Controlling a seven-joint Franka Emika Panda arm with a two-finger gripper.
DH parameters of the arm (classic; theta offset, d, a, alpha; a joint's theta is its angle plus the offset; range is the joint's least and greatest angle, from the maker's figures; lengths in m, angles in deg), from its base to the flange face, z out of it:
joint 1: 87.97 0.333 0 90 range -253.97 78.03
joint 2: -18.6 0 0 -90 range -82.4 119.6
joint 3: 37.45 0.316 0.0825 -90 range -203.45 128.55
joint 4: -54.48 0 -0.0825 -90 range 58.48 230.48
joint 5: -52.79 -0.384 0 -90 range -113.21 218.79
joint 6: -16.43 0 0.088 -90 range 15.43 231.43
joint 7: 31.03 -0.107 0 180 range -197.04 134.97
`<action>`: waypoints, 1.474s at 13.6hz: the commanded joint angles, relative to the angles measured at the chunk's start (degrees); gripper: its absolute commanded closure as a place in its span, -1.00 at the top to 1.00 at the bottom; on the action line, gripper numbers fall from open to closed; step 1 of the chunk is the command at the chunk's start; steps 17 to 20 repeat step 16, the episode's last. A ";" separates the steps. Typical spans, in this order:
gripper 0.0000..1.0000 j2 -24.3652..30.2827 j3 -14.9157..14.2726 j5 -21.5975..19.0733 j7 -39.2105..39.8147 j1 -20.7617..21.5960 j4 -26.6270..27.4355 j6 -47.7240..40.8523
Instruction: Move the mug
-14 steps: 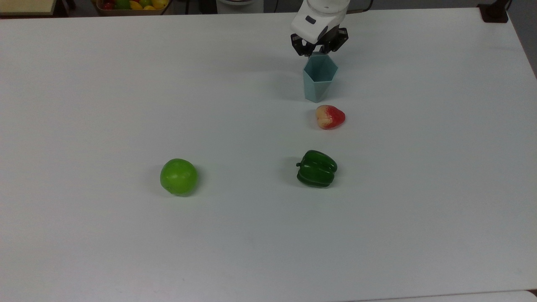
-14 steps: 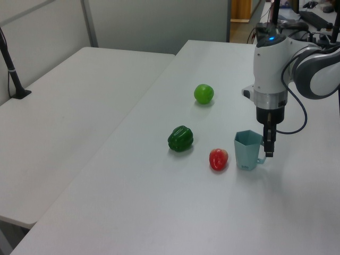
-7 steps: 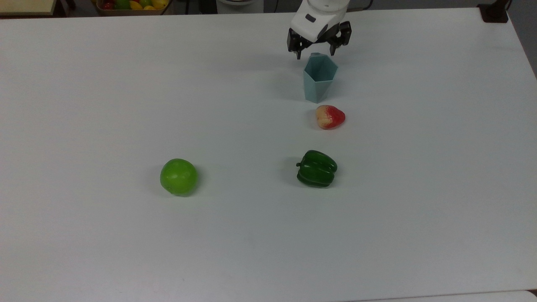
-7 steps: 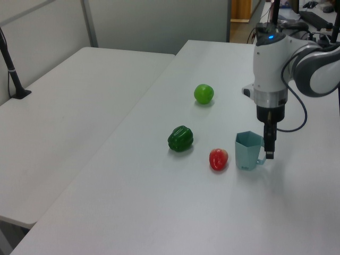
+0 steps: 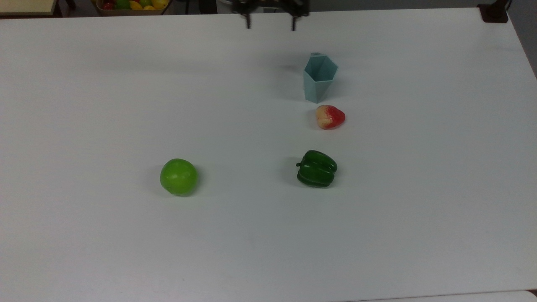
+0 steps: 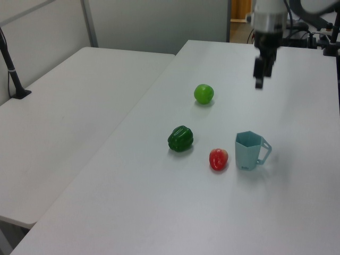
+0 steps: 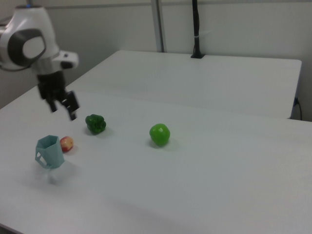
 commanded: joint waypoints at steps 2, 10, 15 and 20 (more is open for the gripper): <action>1.00 -1.65 0.00 0.29 5.85 -9.32 -5.91 -2.37; 1.00 -7.35 -0.44 2.49 8.06 -15.22 -10.20 -1.93; 1.00 -9.38 -0.53 2.31 7.44 -17.51 -14.78 -1.58; 1.00 -9.29 -0.53 2.31 7.53 -17.95 -15.40 -2.10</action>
